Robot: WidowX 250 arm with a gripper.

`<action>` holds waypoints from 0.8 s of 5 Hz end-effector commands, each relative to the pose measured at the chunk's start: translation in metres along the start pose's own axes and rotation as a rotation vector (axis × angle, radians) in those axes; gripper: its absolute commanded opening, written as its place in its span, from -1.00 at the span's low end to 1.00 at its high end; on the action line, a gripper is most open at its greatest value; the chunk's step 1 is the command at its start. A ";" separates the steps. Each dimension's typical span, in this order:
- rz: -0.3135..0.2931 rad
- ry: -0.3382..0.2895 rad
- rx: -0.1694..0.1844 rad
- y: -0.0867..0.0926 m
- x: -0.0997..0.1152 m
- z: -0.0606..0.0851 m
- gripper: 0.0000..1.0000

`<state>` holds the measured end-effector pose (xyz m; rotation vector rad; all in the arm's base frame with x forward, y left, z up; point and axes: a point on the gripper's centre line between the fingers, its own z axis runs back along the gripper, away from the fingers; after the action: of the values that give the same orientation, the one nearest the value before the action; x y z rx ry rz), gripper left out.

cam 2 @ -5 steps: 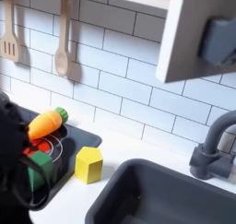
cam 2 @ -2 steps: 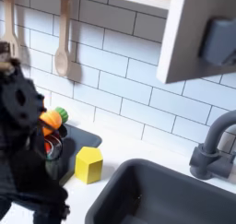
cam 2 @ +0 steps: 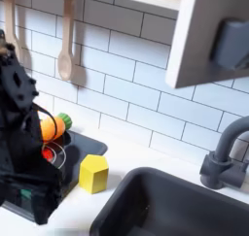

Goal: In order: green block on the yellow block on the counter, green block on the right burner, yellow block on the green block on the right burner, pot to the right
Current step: 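Put the green block on the yellow block on the counter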

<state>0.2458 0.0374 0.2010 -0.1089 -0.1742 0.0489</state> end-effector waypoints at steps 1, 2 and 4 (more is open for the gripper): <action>-0.030 -0.017 -0.022 0.015 0.021 -0.006 1.00; -0.058 -0.035 -0.031 0.023 0.030 -0.008 1.00; -0.123 -0.055 0.011 0.041 0.045 -0.012 1.00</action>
<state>0.2909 0.0762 0.1932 -0.0967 -0.2442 -0.0725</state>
